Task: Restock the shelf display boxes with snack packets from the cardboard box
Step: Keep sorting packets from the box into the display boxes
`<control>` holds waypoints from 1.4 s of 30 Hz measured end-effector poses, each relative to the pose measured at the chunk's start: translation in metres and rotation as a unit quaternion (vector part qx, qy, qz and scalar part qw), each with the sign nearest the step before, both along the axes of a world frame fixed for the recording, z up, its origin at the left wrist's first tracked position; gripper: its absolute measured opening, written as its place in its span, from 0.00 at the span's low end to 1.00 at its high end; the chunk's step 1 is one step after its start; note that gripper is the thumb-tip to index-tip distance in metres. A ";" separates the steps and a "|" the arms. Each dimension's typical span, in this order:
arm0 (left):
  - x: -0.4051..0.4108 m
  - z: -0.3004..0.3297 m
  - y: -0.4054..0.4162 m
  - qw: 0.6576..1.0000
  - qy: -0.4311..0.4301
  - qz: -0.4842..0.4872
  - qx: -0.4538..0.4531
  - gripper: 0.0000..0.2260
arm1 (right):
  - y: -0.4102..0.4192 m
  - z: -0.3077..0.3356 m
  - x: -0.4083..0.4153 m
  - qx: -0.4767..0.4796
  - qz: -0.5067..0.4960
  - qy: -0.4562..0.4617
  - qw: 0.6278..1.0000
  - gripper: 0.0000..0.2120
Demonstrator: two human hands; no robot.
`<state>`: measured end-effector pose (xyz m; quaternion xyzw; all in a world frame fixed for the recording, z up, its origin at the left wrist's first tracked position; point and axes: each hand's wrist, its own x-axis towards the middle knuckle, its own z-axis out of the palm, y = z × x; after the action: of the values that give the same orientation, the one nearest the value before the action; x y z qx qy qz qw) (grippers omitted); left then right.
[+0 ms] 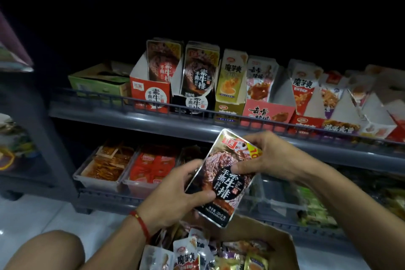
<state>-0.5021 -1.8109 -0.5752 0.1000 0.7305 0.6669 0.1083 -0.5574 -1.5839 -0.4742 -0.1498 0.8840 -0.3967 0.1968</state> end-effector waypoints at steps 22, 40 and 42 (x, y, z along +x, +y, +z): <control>-0.030 0.015 -0.061 0.943 -0.008 0.326 0.066 0.28 | -0.117 0.117 -0.199 0.222 -0.054 0.339 0.913 0.26; -0.028 0.013 -0.056 0.951 -0.054 0.303 0.018 0.27 | -0.137 0.072 -0.193 0.361 -0.072 0.491 0.789 0.14; -0.027 0.013 -0.055 0.952 -0.055 0.301 0.011 0.27 | -0.136 0.071 -0.193 0.368 -0.068 0.496 0.783 0.18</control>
<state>-0.5289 -1.8656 -0.5619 -0.1603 0.7124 0.6806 -0.0591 -0.7502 -1.7194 -0.4029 -0.1813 0.9463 0.0760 -0.2566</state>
